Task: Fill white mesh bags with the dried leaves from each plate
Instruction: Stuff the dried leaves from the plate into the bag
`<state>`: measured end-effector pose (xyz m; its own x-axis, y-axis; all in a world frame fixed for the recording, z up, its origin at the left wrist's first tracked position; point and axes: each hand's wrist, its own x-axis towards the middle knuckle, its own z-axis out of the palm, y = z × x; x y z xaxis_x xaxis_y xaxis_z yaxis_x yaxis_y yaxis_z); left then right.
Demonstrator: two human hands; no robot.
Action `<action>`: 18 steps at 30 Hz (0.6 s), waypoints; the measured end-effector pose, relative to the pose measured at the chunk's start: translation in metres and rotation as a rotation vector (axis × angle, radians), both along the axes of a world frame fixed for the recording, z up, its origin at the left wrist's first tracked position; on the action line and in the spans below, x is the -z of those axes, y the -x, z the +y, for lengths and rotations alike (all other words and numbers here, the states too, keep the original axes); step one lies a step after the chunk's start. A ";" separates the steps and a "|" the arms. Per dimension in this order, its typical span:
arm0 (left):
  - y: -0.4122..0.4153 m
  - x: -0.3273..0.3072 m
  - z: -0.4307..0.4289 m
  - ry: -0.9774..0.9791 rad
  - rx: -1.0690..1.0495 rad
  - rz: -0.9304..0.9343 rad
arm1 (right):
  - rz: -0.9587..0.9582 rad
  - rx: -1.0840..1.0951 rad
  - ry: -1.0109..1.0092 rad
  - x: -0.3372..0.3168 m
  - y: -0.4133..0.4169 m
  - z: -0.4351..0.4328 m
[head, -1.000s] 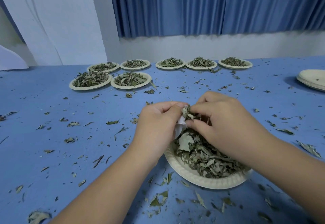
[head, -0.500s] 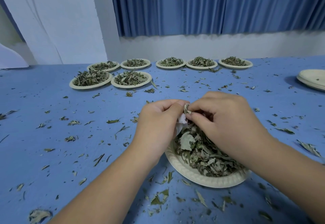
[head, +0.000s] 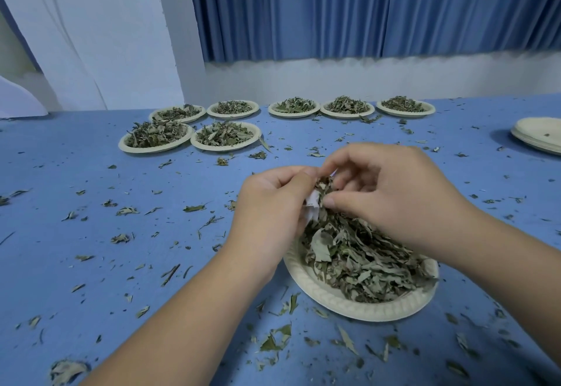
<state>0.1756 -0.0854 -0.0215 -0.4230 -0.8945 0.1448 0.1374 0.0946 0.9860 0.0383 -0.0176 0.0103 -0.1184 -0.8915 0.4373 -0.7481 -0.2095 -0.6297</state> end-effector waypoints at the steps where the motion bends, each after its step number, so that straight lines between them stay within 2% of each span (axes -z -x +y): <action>1: 0.000 0.000 0.001 0.000 0.015 0.009 | -0.053 -0.017 -0.003 0.000 0.001 -0.003; 5: -0.001 -0.001 -0.001 -0.011 0.007 0.053 | -0.056 0.051 -0.032 -0.001 0.008 -0.014; 8: -0.002 -0.001 -0.003 -0.048 0.024 0.108 | -0.076 0.046 -0.197 -0.002 0.014 -0.020; 11: -0.003 -0.002 -0.002 -0.056 0.066 0.115 | -0.181 -0.027 -0.322 -0.004 0.014 -0.021; 18: -0.004 -0.007 0.001 0.032 0.048 0.020 | -0.161 0.022 -0.329 -0.009 0.007 -0.027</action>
<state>0.1797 -0.0840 -0.0141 -0.4623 -0.8678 0.1819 0.1622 0.1189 0.9796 0.0310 -0.0445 0.0189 -0.1835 -0.9777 0.1020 -0.6359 0.0389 -0.7708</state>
